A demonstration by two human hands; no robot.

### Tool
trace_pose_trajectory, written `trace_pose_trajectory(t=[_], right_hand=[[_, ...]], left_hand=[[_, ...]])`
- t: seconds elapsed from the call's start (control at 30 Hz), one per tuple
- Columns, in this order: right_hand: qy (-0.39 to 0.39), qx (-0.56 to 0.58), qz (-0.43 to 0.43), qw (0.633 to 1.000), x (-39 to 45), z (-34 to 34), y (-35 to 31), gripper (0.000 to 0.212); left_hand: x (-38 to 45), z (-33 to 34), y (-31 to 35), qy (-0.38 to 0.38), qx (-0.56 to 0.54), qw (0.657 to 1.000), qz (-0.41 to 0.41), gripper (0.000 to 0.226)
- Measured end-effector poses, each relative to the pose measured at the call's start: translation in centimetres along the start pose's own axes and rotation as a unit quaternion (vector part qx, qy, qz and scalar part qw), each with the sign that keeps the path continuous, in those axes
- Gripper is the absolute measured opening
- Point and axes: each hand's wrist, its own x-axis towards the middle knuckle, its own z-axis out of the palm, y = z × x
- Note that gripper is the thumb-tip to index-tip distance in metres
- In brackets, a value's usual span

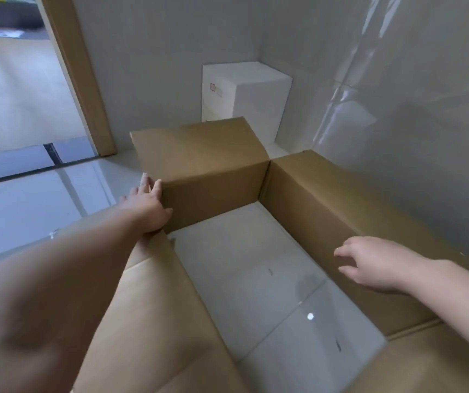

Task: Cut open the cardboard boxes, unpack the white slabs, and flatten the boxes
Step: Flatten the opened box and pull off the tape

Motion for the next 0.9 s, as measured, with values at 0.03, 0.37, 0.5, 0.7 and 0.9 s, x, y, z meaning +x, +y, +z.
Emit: trace_pose_trajectory(t=[0.03,0.37,0.5,0.7,0.9], right_hand=[[0.002,-0.007,0.005,1.0,-0.5,-0.1,0.8,0.043],[-0.015,0.014,0.107,0.994,-6.4,4.2,8.8,0.05],[-0.002,0.033,0.121,0.992,-8.0,6.6,10.3,0.051],[-0.004,0.066,0.186,0.98,-9.1,8.9,13.1,0.063],[0.01,0.131,0.214,0.968,-9.3,10.1,13.3,0.063]], left_hand=[[-0.7,-0.2,0.4,0.003,0.019,1.0,-0.004,0.08],[-20.5,0.4,13.5,-0.065,0.008,0.906,0.419,0.057],[-28.1,1.2,16.0,-0.147,0.004,0.852,0.503,0.061],[-34.1,2.2,16.9,-0.258,0.123,0.79,0.543,0.098],[-34.3,2.5,17.5,-0.184,0.204,0.842,0.465,0.089]])
